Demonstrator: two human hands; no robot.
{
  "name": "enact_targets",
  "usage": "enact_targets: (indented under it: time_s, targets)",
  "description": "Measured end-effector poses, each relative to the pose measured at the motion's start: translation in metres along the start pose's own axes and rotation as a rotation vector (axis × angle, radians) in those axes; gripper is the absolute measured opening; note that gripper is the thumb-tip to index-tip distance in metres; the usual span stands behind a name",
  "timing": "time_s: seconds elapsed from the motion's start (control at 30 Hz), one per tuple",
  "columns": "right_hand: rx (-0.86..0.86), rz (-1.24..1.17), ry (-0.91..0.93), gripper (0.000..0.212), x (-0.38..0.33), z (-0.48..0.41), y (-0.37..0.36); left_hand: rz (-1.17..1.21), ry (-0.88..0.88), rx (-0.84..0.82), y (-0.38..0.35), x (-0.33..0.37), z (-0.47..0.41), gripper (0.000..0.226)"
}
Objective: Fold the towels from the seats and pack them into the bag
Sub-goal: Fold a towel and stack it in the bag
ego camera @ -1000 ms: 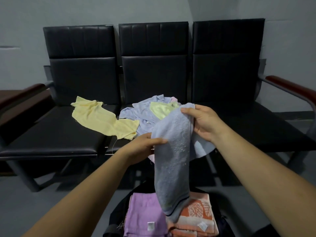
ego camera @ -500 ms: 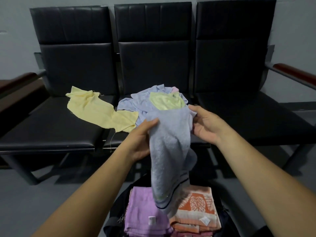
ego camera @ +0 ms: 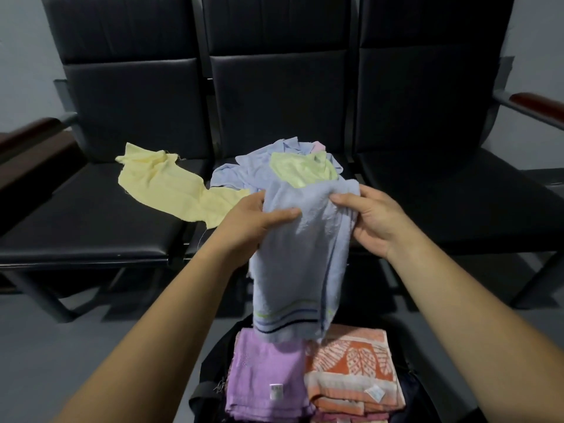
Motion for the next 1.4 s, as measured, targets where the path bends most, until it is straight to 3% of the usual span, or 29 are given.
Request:
enact_targets:
  time_s: [0.07,0.2,0.43,0.57,0.67,0.73,0.8,0.9,0.97,1.07,1.13,1.23,1.3,1.4]
  targets:
    - [0.012,-0.016,0.036,0.028,-0.003,0.001,-0.002,-0.033,0.102,0.038,-0.002,-0.003,0.002,0.031]
    - [0.01,-0.066,0.044,0.017,-0.009,0.007,-0.004,0.175,0.279,0.083,-0.005,-0.004,0.005,0.027]
    - [0.007,-0.091,-0.023,0.029,-0.01,0.011,0.009,0.174,0.137,0.085,-0.007,-0.005,0.01,0.023]
    - [-0.001,-0.122,-0.054,0.029,-0.002,0.011,0.011,0.069,0.179,0.014,-0.003,-0.014,0.008,0.031]
    - [-0.018,-0.083,-0.021,0.012,0.005,0.013,0.01,-0.286,0.204,-0.115,0.005,-0.018,0.009,0.05]
    - [-0.108,0.006,0.004,0.013,0.007,0.019,0.007,-0.538,0.136,0.002,0.011,-0.018,0.005,0.058]
    - [-0.286,0.171,0.021,0.026,0.01,0.026,0.003,-0.425,0.105,0.162,0.016,-0.021,-0.001,0.052]
    - [-0.476,0.357,0.023,0.036,0.014,0.032,0.001,-0.063,0.211,-0.104,0.009,-0.027,-0.003,0.043]
    - [-0.533,0.354,-0.029,0.037,0.015,0.037,0.0,0.025,0.235,-0.276,0.0,-0.033,0.001,0.037]
    - [-0.496,0.355,-0.05,0.021,0.009,0.036,0.006,-0.08,0.098,-0.273,0.001,-0.038,-0.003,0.026]
    - [-0.437,0.337,-0.095,0.028,0.006,0.032,0.013,-0.216,-0.04,-0.177,0.005,-0.03,-0.002,0.013]
    - [-0.368,0.361,-0.156,0.051,0.011,0.028,0.016,-0.315,-0.234,-0.11,0.002,-0.018,0.001,0.01]
    - [-0.352,0.342,-0.123,0.046,0.016,0.027,0.011,-0.367,-0.321,-0.058,-0.004,-0.015,0.004,0.009]
    - [-0.369,0.216,-0.03,0.028,0.012,0.026,0.004,-0.283,-0.229,-0.144,-0.002,-0.019,0.002,0.019]
Point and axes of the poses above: each hand's wrist, its own z-axis away from the middle knuckle, its own y-axis out of the back of the hand, x = y × z, the point moved 1 cm from there along -z, towards the middle knuckle, and after that the axes turned 11 degrees about x, right-handed, at the moved point
